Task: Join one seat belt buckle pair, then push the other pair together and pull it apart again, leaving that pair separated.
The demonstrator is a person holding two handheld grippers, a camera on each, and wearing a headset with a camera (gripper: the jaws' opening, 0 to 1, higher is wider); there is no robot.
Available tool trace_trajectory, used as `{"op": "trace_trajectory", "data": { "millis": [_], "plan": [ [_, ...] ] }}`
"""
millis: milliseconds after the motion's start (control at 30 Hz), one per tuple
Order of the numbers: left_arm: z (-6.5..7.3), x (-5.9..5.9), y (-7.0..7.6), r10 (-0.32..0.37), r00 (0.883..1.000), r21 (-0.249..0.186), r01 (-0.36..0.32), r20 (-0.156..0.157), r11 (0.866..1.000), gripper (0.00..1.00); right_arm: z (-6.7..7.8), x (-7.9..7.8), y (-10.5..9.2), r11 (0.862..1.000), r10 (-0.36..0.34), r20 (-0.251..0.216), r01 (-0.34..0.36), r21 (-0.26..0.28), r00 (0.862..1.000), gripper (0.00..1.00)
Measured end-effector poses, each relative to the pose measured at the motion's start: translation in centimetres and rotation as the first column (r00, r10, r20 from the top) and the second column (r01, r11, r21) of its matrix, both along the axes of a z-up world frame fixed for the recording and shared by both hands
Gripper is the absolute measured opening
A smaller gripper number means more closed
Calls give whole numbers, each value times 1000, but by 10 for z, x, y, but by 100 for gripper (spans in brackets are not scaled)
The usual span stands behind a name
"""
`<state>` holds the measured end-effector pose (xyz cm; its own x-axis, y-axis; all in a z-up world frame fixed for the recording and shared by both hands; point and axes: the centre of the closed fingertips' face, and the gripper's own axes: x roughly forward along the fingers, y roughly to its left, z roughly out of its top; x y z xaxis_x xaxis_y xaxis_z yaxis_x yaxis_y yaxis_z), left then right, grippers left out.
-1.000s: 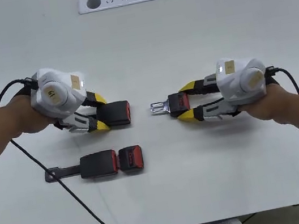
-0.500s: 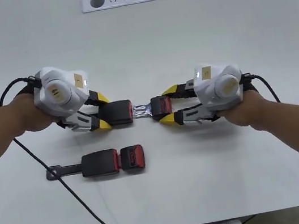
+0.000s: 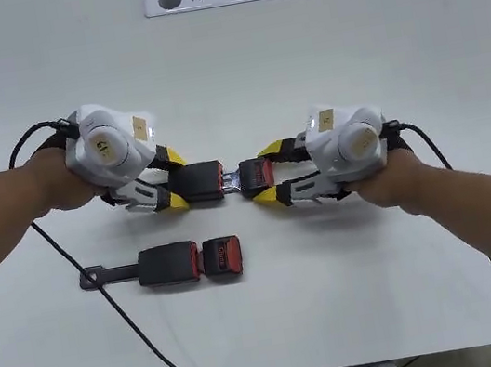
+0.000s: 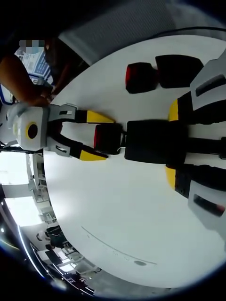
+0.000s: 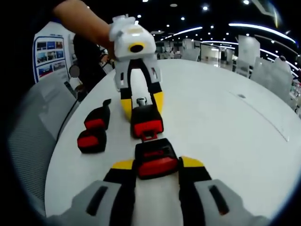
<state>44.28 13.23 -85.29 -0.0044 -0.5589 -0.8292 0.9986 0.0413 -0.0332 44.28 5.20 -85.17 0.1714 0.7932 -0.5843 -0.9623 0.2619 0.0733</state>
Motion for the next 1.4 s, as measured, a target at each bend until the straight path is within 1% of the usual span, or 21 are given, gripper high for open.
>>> {"op": "trace_trajectory", "data": {
  "millis": [267,333,467,533,733,900,1100,1400],
  "plan": [
    [0,1,0,-20,1000,11,20,4,1000,33,-2,1,3,1000,-3,-6,3,-12,1000,35],
    [0,1,0,-25,1000,20,25,4,999,33,-3,2,4,1000,0,-10,0,-13,1000,35],
    [0,1,0,-35,999,32,35,4,999,32,-3,2,14,1000,-6,-23,6,-3,1000,35],
    [0,1,0,-36,999,34,36,4,999,32,-3,2,17,1000,-9,-14,9,-12,1000,35],
    [0,1,-1,-38,999,40,38,5,998,32,-3,3,16,1000,-26,-12,26,-17,1000,35],
    [0,0,-1,-45,999,48,45,6,998,32,-3,3,17,999,-31,-11,30,-35,999,35],
    [0,0,-1,-43,999,53,43,5,998,32,-3,3,17,997,-55,-5,55,-46,998,36],
    [0,-1,0,-47,999,56,47,7,997,33,-4,3,18,996,-59,-1,58,-61,998,36]
  ]
}}
